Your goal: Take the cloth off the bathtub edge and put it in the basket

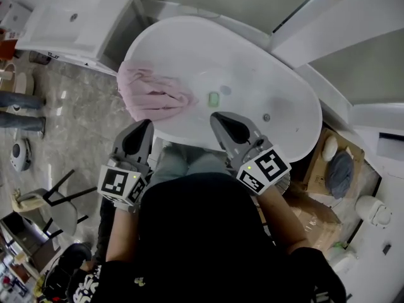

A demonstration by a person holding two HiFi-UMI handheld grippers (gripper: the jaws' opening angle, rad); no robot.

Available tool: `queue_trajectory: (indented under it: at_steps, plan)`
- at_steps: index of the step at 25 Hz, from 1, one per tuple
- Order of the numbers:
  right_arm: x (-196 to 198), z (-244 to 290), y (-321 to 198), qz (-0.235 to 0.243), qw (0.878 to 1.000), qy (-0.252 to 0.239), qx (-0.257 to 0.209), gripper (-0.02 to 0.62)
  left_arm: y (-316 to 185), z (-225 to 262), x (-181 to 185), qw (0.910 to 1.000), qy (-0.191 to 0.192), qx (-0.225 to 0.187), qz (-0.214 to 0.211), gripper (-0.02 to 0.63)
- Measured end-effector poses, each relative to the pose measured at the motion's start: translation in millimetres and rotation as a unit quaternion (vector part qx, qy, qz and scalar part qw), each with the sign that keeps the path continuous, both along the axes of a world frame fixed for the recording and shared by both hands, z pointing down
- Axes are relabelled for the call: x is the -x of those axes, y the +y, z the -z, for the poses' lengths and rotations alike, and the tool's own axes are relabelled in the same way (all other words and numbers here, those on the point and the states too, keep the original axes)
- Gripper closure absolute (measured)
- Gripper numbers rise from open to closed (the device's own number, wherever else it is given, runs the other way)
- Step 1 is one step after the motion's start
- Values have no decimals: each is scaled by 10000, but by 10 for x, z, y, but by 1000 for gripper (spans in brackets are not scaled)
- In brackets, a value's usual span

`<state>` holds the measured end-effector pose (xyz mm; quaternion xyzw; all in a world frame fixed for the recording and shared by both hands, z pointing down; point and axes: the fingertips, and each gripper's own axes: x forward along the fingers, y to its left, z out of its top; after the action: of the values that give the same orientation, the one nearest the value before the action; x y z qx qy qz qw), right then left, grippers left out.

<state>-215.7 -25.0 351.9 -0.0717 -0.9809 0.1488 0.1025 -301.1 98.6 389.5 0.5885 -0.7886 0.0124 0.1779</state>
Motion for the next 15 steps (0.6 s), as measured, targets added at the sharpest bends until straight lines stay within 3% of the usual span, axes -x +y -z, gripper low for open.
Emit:
queue_trajectory:
  at_steps: [15]
  plan:
    - [848, -250, 350, -216, 9985, 512, 3, 598, 401, -753, 1318, 9976, 362, 479, 353, 590]
